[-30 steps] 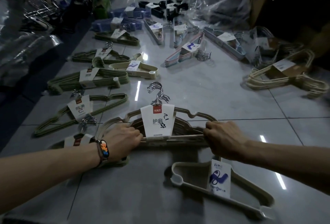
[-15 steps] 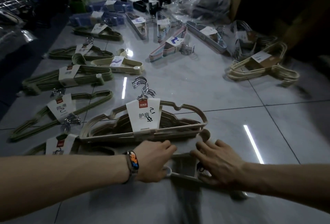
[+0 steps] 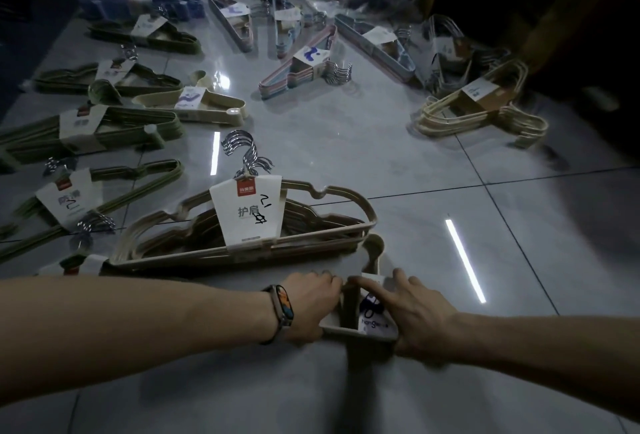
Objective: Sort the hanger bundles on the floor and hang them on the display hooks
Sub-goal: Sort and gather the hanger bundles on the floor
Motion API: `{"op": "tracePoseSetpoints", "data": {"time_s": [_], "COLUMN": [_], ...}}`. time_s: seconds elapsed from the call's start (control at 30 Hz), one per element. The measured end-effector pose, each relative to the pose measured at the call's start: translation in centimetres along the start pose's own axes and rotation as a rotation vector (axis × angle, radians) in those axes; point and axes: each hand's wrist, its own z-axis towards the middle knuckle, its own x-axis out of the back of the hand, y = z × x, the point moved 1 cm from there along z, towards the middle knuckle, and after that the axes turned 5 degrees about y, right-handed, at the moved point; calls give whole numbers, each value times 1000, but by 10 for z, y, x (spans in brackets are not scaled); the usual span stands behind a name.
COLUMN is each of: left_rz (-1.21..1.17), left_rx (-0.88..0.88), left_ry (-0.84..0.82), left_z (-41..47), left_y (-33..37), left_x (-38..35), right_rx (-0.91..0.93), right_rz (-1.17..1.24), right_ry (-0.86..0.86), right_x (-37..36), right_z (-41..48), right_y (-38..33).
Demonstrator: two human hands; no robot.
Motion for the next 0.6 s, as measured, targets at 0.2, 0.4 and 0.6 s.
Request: {"op": "tracePoseSetpoints", "data": {"time_s": [0.2,0.4,0.6], "left_rz": [18,45,-66], "left_rx": [-121,-210,-91], "left_ry": [72,352,609], "left_z": [-11,-9,-18], "left_y": [20,14,-61], "left_x": [30,100,172], "right_rx": [-54,-190,-186], "right_rz": [43,-49,2], "right_ry": [31,239,500], "right_x": [10,75,166], "right_z": [-43,-85,-39], "right_y": [9,25,10]}}
